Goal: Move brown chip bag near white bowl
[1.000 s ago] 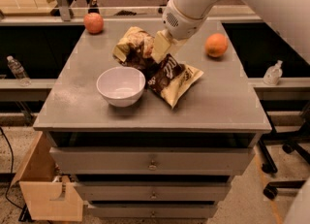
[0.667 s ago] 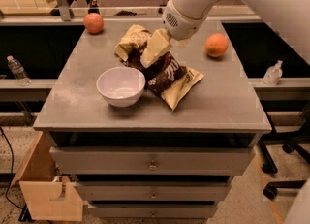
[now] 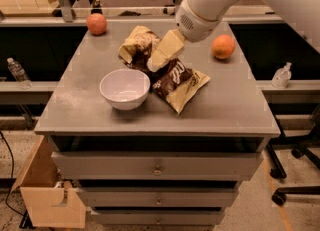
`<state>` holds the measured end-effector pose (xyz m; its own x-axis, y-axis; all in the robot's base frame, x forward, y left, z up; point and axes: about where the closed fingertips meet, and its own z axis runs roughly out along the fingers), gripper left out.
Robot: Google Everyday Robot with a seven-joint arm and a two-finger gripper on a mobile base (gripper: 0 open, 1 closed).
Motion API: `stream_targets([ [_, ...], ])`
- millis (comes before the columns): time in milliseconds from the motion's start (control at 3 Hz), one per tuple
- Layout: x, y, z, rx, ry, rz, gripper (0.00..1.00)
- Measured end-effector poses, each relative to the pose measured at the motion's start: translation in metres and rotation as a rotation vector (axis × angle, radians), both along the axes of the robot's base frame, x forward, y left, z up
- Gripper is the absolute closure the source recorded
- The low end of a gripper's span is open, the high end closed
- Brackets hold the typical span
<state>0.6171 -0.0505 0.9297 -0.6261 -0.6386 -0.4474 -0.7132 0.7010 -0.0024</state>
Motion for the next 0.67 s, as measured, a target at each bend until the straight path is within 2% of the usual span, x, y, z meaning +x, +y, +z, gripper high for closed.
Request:
stream_targets([
  [333, -0.014, -0.037, -0.002, 0.021, -0.032, 0.044, 0.00],
  [667, -0.026, -0.073, 0.000, 0.053, -0.052, 0.056, 0.00],
])
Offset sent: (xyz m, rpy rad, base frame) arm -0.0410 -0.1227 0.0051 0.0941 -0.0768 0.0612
